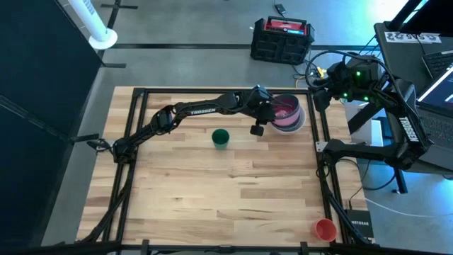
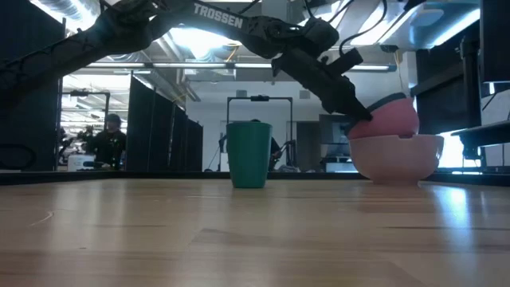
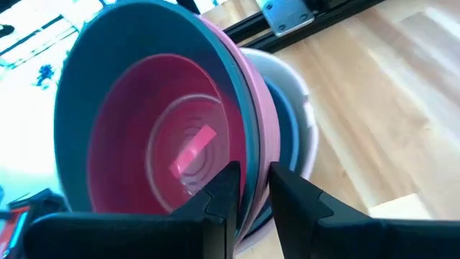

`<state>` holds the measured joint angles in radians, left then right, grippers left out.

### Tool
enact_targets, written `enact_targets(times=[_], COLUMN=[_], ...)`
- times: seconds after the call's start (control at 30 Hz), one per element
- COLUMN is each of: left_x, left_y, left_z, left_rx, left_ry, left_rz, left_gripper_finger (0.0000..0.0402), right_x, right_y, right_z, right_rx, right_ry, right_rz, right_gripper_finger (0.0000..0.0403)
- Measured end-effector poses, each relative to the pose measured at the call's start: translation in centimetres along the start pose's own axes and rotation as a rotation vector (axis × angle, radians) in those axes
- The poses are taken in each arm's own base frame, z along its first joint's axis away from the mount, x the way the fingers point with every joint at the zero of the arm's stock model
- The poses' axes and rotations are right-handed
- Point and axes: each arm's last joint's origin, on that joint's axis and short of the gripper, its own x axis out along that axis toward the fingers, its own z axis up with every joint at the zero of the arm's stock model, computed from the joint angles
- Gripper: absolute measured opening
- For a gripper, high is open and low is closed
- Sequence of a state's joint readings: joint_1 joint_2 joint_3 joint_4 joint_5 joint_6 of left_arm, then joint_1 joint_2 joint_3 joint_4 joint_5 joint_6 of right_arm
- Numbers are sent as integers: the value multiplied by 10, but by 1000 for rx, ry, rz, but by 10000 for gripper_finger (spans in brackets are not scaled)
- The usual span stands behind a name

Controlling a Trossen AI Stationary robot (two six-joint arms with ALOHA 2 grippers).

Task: Nest bowls inside each other
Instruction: Stack the bowls on top of the light blue bowl

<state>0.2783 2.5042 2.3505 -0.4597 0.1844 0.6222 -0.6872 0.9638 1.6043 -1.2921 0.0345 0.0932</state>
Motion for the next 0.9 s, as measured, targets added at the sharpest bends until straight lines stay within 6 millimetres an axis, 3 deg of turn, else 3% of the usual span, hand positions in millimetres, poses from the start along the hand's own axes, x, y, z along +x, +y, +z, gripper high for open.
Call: enact_targets(times=[0.6, 0.8, 0.9], left_x=[2, 3, 3], left_y=[-10, -11, -12], left_z=[7, 13, 14], left_rx=[-44, 112, 82], left_ry=[16, 85, 84], left_rz=[16, 175, 177], left_gripper_finger=[57, 57, 57], right_x=[0, 0, 0], right_y=[0, 0, 0], right_z=[-1, -1, -2], right_rx=[-23, -31, -41], right_ry=[16, 16, 17], right_rz=[-1, -1, -1], right_gripper_finger=[175, 175, 175])
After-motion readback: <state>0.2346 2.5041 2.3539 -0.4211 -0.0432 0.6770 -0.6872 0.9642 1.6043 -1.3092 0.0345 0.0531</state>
